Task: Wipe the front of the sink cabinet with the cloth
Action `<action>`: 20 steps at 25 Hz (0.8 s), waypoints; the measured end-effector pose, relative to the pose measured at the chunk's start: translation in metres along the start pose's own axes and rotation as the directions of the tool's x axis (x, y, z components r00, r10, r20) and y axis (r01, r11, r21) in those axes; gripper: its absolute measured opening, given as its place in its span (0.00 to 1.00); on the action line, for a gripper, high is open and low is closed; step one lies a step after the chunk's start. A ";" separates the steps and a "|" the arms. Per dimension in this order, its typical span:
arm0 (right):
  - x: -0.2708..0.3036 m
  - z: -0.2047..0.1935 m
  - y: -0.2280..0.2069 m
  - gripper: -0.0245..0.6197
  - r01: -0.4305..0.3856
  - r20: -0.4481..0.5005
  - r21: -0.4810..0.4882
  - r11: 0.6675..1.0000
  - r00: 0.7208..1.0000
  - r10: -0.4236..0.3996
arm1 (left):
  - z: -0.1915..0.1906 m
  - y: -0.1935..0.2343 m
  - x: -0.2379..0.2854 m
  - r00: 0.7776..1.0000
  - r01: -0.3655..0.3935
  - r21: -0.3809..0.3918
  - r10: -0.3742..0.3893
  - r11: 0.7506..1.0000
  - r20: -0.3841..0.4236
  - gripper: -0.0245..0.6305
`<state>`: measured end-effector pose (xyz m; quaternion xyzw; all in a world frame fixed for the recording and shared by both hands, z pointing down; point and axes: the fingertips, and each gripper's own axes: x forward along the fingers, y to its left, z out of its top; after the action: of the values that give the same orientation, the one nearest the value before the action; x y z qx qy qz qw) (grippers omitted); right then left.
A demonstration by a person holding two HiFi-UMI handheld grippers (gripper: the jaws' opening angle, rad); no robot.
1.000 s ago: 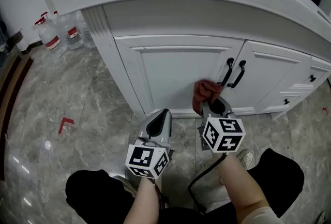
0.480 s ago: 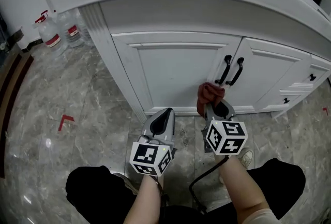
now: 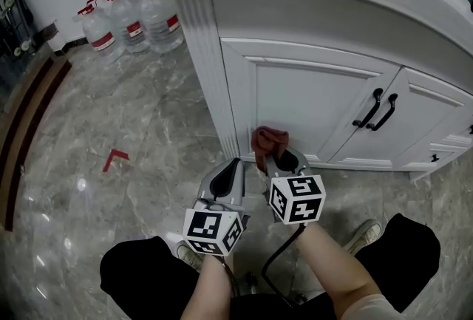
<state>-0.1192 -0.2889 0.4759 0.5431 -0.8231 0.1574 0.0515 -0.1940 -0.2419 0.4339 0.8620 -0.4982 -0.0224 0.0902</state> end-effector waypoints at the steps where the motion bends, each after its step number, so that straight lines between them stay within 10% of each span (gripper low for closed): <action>1: 0.007 -0.002 0.009 0.16 -0.011 -0.003 -0.002 1.000 1.000 0.011 | 0.000 0.009 -0.005 1.000 -0.019 -0.004 0.019 1.000 -0.001 0.04; 10: 0.056 -0.015 0.053 0.16 -0.063 -0.010 0.007 0.998 0.998 0.063 | -0.002 0.068 -0.025 0.993 -0.115 -0.028 0.115 0.993 -0.004 0.04; 20: 0.027 -0.021 -0.004 0.16 0.036 -0.018 0.015 0.999 0.999 -0.035 | -0.011 0.026 0.001 1.000 -0.021 -0.036 0.020 0.999 -0.020 0.04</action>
<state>-0.1279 -0.3075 0.5033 0.5567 -0.8117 0.1674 0.0575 -0.2140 -0.2537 0.4494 0.8553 -0.5057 -0.0220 0.1107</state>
